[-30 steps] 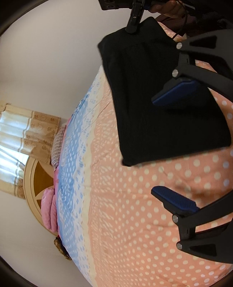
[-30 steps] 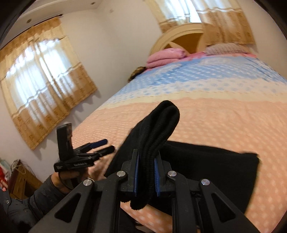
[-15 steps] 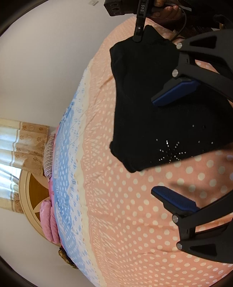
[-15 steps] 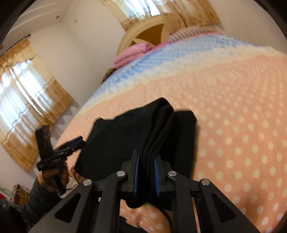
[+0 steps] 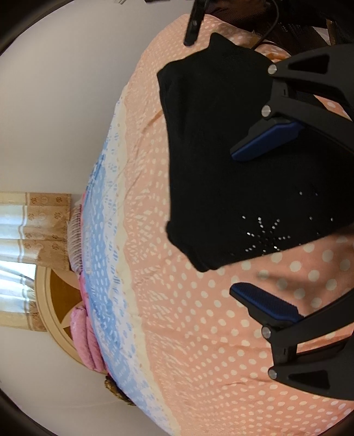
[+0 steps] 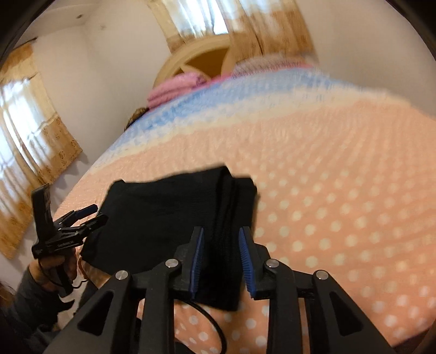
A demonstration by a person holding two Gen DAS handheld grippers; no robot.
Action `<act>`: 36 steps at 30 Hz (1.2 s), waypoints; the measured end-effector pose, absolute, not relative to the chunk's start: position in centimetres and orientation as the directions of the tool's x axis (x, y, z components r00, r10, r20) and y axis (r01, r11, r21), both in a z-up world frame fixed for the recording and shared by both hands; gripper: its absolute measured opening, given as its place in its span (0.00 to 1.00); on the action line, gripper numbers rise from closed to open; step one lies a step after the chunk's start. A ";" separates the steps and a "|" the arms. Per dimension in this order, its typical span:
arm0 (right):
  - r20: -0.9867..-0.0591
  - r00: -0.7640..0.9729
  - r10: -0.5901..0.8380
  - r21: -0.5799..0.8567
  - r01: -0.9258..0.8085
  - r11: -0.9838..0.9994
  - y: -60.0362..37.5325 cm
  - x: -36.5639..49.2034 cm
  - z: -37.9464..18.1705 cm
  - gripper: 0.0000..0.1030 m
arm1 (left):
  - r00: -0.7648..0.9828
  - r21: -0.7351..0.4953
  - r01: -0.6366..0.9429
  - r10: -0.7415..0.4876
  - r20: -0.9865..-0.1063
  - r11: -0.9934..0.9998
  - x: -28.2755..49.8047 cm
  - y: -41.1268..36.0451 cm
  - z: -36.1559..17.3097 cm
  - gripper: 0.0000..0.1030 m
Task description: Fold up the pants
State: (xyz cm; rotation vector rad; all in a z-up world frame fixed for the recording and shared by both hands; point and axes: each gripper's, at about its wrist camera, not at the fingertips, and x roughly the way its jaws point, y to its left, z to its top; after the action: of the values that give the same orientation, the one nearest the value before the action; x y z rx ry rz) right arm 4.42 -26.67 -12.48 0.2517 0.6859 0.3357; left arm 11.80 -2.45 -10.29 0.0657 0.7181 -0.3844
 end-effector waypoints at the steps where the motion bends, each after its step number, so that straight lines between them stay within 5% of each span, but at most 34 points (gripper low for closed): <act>1: -0.555 0.725 0.408 0.337 -0.253 0.907 -26.1 3.9 -12.0 0.41 | 0.687 -0.074 0.366 -0.323 -0.651 0.928 11.9 -2.6 -10.3 0.91; 3: -0.540 0.703 0.462 0.329 -0.330 0.885 -24.4 3.0 -11.9 0.52 | 0.681 -0.084 0.370 -0.332 -0.652 0.925 12.1 -2.9 -10.4 0.91; 8: -0.667 0.623 0.409 0.260 -0.320 0.911 -22.0 4.3 -15.9 0.52 | 0.680 -0.080 0.387 -0.343 -0.648 0.919 12.0 -4.1 -10.5 0.91; 15: -0.702 0.604 0.377 0.254 -0.282 0.925 -23.0 4.1 -16.1 0.48 | 0.695 -0.065 0.377 -0.329 -0.640 0.924 11.9 -4.0 -10.4 0.94; 25: -0.591 0.687 0.423 0.237 -0.354 0.905 -21.8 6.2 -11.4 0.50 | 0.696 -0.051 0.361 -0.306 -0.650 0.931 12.1 -4.0 -10.7 0.96; 36: -0.657 0.630 0.415 0.303 -0.283 0.910 -23.6 9.4 -15.4 0.50 | 0.683 -0.052 0.357 -0.298 -0.667 0.933 12.5 -4.1 -11.3 0.99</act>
State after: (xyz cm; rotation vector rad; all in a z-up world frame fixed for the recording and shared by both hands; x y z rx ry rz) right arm 9.38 -23.55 -15.37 0.1777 0.7948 0.4022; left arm 12.52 -4.07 -11.32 0.0843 0.7325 -0.3678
